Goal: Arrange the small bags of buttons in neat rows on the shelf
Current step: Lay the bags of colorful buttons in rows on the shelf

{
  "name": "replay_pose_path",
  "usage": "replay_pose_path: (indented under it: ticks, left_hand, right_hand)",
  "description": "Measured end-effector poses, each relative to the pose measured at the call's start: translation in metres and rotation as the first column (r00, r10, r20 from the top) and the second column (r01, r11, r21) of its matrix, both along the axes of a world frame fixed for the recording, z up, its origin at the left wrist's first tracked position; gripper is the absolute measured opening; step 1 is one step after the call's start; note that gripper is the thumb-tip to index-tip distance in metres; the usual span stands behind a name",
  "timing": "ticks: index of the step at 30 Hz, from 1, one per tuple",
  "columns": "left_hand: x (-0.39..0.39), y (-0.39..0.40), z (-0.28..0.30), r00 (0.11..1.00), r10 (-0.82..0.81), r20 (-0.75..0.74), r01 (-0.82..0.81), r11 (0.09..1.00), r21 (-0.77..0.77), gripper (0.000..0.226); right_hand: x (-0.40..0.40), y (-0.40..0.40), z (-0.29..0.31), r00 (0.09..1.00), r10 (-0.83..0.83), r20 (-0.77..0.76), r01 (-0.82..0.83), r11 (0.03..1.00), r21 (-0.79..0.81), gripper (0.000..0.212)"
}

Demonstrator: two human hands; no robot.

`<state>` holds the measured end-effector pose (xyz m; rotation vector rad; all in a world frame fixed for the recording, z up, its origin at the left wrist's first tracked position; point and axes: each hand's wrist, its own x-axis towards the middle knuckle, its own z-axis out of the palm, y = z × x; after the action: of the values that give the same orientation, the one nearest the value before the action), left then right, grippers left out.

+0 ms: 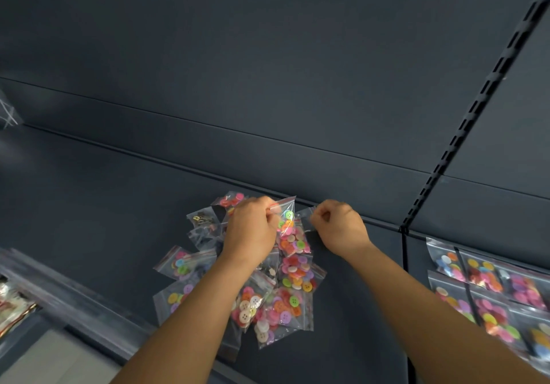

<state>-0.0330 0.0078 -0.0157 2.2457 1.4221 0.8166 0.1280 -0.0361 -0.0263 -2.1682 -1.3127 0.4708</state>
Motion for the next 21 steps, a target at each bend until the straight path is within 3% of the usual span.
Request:
replay_pose_path:
  ticks: [4,7,12,15,21]
  left_hand:
    - [-0.003,-0.006,0.003,0.999,0.012,0.033,-0.012,1.000,-0.019,0.010]
    - [-0.006,-0.011,0.006,0.998,0.028,0.055,-0.025,0.999,-0.041,0.012]
    - [-0.014,-0.018,0.009,0.996,0.052,0.078,-0.046,0.996,-0.079,0.013]
    - [-0.015,-0.023,0.012,0.996,0.033,0.082,-0.026,0.997,-0.078,0.012]
    - [-0.007,-0.036,0.016,0.993,0.001,0.121,0.012,0.994,-0.105,0.013]
  right_hand:
    - [-0.022,-0.010,0.008,0.990,0.129,-0.055,-0.134,0.986,-0.098,0.024]
    - [-0.032,-0.013,0.009,0.989,0.110,-0.096,-0.122,0.983,-0.134,0.024]
    - [-0.029,-0.017,0.008,0.987,0.041,-0.158,-0.056,0.994,-0.091,0.007]
    - [-0.026,-0.022,0.006,0.985,0.012,-0.172,-0.022,0.998,-0.052,0.015]
    - [-0.018,-0.038,0.009,0.965,-0.047,-0.258,0.068,0.995,0.073,0.007]
